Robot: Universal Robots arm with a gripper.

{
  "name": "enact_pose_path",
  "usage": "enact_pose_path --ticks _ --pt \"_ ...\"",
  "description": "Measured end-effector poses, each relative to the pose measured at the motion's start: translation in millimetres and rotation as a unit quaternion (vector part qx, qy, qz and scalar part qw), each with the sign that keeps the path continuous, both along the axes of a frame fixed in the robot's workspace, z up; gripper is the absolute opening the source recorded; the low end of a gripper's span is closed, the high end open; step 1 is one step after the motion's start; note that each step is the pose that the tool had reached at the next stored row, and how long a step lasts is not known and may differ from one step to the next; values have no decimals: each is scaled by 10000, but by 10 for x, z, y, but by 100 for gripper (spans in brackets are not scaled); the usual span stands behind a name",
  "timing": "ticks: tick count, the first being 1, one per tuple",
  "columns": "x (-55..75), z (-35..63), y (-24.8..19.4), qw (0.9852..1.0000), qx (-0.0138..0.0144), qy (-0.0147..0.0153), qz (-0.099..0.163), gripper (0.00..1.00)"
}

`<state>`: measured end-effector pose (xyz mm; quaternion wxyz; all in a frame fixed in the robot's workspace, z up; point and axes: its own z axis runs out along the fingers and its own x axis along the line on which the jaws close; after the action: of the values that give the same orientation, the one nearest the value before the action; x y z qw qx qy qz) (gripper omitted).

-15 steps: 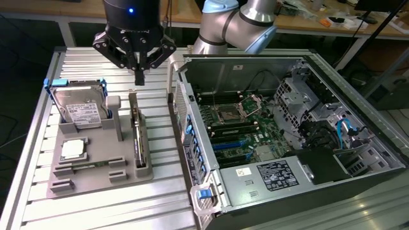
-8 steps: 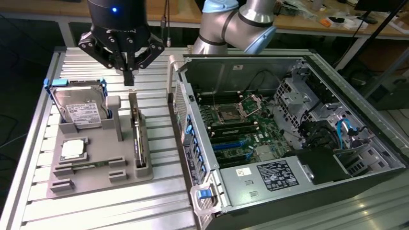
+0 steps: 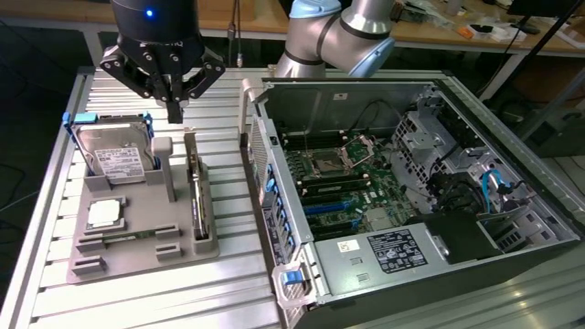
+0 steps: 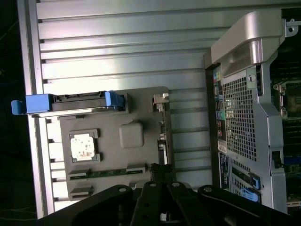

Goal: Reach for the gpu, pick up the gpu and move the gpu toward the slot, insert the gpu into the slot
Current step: 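Pick up the gpu and move the gpu toward the slot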

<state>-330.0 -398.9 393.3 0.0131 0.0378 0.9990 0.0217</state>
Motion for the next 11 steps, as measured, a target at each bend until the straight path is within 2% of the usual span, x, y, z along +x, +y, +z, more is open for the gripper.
enact_pose_path --ticks 11 --pt "-1 0 0 10000 0 0 0 11"
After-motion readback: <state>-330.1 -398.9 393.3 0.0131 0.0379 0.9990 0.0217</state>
